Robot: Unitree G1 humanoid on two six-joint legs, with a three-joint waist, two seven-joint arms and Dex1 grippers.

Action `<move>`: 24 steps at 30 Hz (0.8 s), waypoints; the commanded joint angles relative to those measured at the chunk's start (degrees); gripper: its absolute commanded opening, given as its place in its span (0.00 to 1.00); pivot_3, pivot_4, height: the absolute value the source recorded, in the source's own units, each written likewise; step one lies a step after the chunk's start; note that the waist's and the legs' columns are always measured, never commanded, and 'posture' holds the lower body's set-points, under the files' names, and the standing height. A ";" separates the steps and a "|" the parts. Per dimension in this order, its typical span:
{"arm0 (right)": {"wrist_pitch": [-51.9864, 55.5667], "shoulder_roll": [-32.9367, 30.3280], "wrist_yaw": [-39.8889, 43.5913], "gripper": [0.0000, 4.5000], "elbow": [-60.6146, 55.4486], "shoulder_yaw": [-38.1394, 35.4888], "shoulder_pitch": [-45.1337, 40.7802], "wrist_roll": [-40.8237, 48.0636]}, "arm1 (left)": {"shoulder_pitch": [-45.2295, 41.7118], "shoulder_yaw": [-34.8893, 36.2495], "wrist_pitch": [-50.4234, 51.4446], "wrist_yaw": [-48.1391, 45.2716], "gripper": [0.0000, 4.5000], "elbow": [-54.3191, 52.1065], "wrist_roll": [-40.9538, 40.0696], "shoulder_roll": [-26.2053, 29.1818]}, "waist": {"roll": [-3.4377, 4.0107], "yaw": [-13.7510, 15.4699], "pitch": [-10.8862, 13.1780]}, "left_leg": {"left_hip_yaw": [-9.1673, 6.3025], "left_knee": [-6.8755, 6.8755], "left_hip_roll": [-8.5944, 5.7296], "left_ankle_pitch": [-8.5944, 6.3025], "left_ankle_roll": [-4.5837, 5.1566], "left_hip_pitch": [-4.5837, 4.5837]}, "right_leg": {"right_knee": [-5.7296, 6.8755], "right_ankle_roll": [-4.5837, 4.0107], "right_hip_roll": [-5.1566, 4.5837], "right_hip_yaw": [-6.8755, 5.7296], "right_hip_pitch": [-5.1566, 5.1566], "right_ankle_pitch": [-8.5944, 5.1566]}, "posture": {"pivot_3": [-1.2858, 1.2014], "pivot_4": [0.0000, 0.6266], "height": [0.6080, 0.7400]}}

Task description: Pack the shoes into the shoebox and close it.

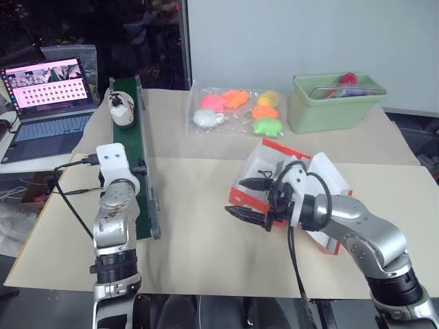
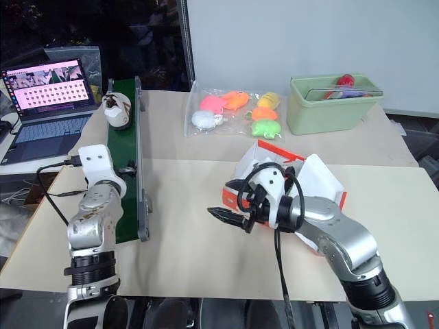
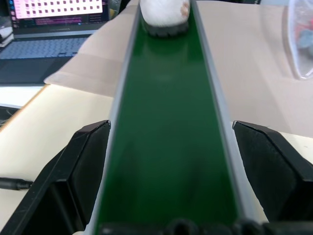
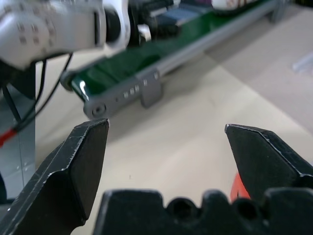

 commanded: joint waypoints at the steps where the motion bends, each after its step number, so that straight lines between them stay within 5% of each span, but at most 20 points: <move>1: 0.04 1.62 -1.91 0.99 -1.30 -1.86 -1.07 0.16 | -1.64 0.23 -0.11 0.43 0.95 -0.48 -0.23 0.95 | 0.00 0.00 0.00 | 0.00 0.00 0.00 0.00 0.00 0.03 | 0.01 0.00 0.00 0.00 0.02 0.00 | 0.52 0.24 0.92; 24: 2.13 4.13 -5.70 0.99 -2.07 -3.96 -2.74 0.95 | 0.23 1.14 1.06 2.63 0.95 -0.04 -1.76 -1.17 | 0.00 -0.03 0.00 | 0.00 0.00 0.00 0.00 0.00 0.03 | 0.04 0.00 0.00 0.00 0.00 0.00 | 0.52 0.24 0.92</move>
